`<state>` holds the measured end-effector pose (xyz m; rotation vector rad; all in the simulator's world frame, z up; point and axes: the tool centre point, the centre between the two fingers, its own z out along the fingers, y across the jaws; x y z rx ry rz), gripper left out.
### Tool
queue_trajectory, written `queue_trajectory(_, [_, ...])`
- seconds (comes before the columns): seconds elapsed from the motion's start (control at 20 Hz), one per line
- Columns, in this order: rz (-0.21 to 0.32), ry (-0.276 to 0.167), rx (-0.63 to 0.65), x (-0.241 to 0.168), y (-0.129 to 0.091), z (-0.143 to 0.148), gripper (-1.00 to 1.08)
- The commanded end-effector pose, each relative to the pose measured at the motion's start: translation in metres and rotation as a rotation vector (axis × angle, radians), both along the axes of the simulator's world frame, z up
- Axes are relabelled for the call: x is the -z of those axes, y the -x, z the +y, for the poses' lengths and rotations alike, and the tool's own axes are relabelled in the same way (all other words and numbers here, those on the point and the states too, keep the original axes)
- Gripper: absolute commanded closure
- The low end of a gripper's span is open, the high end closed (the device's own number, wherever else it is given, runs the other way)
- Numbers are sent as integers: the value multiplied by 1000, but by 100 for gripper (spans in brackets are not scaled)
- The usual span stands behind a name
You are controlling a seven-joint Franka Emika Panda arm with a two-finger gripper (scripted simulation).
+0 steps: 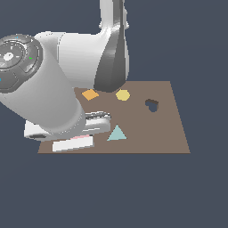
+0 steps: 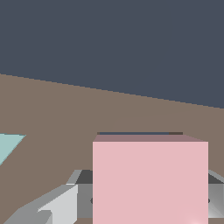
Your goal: Insert a designated object into the corresponding slot on a board.
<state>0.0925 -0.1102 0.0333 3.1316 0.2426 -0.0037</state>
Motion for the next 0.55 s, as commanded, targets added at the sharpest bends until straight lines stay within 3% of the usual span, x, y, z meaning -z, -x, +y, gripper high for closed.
queue_trajectory(0.0, [-1, 0, -1, 3, 0, 0, 108])
queue_trajectory(0.05, [-1, 0, -1, 3, 0, 0, -92])
queue_trajectory(0.5, [-1, 0, -1, 3, 0, 0, -92])
